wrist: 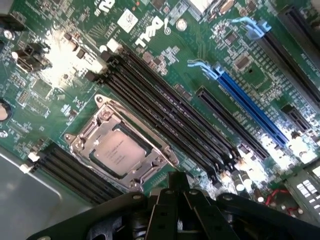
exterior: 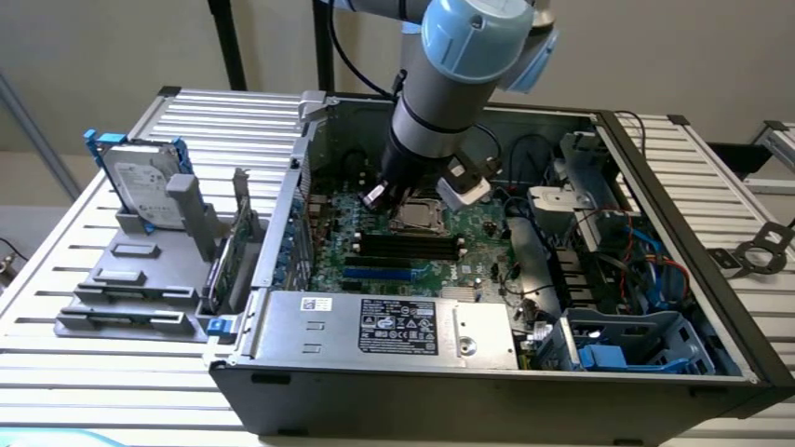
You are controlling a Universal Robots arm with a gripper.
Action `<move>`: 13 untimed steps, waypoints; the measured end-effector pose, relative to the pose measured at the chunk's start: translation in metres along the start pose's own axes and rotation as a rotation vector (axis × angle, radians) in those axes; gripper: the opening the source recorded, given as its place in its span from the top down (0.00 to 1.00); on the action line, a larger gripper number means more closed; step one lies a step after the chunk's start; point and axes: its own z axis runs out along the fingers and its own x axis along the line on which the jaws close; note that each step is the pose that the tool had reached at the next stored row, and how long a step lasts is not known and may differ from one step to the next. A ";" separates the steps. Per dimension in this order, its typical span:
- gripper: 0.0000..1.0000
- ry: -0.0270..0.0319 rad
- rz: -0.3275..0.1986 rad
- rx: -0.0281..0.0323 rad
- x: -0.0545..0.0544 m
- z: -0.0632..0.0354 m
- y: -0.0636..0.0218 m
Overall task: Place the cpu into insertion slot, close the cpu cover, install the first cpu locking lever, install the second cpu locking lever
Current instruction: 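Install the second cpu locking lever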
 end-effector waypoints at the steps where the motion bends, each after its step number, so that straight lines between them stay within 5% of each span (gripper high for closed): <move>1: 0.89 -0.0013 0.000 0.0009 0.000 -0.0035 -0.0009; 7: 0.89 -0.0102 0.001 0.0095 0.006 -0.0134 0.0041; 13: 0.89 -0.0124 -0.001 0.0106 0.006 -0.0153 0.0095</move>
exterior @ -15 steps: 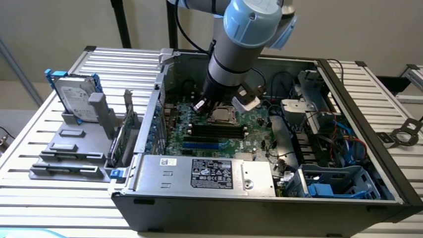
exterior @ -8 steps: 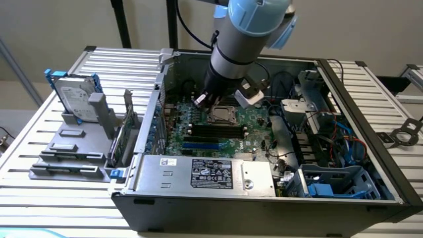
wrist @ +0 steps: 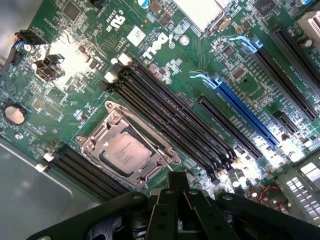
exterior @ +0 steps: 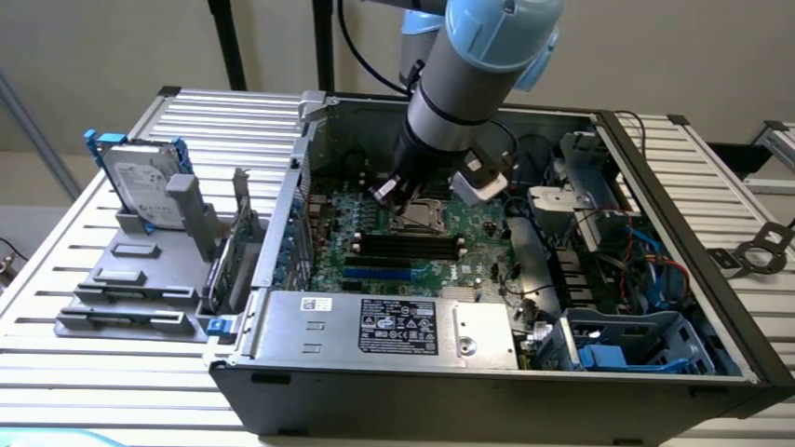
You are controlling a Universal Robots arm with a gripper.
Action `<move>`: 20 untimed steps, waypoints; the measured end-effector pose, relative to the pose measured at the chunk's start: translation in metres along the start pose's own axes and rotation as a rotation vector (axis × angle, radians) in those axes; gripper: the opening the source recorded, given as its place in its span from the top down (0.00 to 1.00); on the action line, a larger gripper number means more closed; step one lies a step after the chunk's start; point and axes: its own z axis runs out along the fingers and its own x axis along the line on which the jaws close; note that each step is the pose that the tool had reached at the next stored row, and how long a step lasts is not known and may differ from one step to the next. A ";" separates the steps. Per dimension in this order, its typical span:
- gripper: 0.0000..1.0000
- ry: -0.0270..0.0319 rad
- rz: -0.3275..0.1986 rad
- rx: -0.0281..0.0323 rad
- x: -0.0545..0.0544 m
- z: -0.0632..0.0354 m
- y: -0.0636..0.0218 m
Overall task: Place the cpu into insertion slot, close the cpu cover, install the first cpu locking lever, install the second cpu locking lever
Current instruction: 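Install the second cpu locking lever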
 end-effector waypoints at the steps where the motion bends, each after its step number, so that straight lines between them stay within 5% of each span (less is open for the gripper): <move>1: 0.89 0.0000 0.000 0.0000 0.000 0.0001 0.0001; 13: 0.89 0.0003 0.000 -0.0007 -0.004 0.0156 0.0019; 20: 0.89 0.0077 -0.003 -0.0085 -0.006 0.0270 -0.0010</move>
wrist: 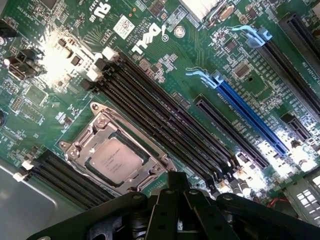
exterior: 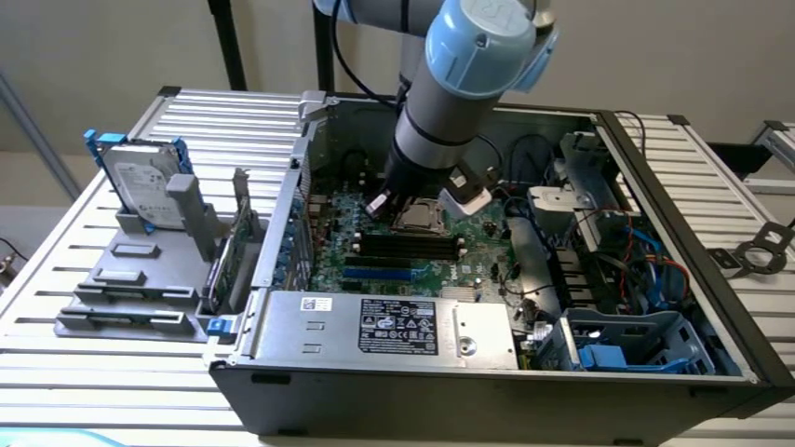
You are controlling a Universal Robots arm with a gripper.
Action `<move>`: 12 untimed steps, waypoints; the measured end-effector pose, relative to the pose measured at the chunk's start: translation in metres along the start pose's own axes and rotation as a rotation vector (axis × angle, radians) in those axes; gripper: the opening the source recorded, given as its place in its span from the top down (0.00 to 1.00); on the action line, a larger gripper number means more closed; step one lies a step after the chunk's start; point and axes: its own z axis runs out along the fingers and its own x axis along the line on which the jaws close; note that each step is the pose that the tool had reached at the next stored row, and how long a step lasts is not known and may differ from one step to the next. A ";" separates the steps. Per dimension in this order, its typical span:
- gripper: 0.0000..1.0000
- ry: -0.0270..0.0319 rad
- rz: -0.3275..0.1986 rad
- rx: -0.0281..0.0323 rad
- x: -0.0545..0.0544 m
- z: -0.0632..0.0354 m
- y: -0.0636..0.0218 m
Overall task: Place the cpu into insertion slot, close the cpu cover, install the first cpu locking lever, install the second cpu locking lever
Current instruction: 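Install the second cpu locking lever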
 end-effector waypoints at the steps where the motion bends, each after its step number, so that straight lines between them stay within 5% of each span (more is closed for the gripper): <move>1: 0.89 0.0009 0.000 -0.0008 0.001 0.0014 -0.0003; 12: 0.89 0.0021 -0.002 -0.0137 -0.002 0.0124 -0.0032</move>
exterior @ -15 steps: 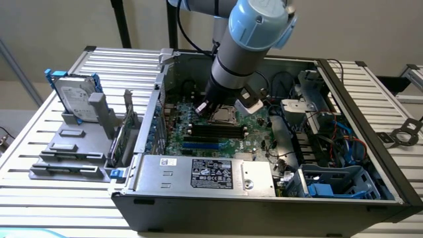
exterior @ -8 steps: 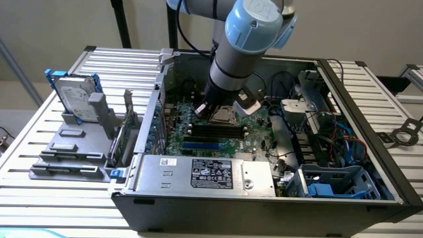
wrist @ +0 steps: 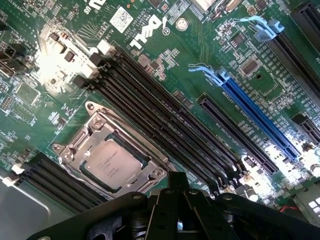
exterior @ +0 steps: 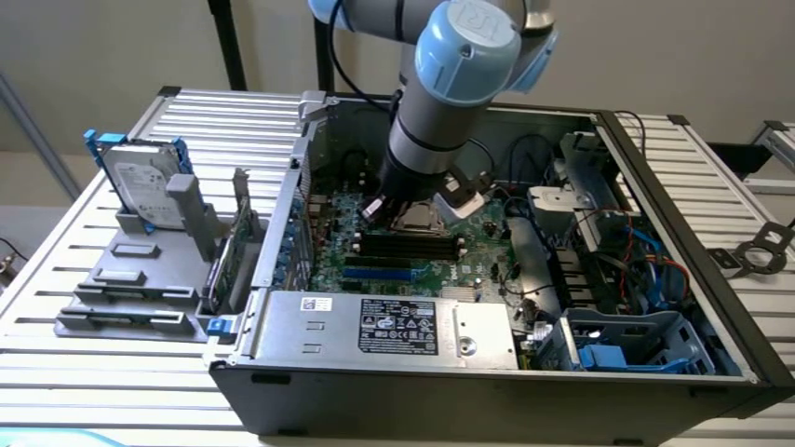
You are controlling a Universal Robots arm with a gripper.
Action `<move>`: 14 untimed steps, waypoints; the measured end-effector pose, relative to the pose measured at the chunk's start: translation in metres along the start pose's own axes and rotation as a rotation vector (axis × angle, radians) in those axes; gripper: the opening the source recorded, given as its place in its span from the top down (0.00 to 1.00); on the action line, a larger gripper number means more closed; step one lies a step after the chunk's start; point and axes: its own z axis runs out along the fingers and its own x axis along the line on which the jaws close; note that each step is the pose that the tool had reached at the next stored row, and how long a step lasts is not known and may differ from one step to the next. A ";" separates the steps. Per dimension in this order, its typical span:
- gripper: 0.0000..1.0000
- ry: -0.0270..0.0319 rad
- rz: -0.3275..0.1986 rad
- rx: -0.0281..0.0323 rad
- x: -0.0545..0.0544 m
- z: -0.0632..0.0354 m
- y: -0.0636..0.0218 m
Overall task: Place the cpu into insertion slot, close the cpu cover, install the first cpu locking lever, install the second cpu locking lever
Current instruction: 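Install the second cpu locking lever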
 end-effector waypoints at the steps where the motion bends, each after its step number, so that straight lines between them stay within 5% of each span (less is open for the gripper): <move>1: 0.89 -0.0005 0.000 -0.0010 0.000 0.0007 -0.0003; 14: 0.89 -0.0037 -0.017 -0.0029 -0.003 0.0043 -0.0027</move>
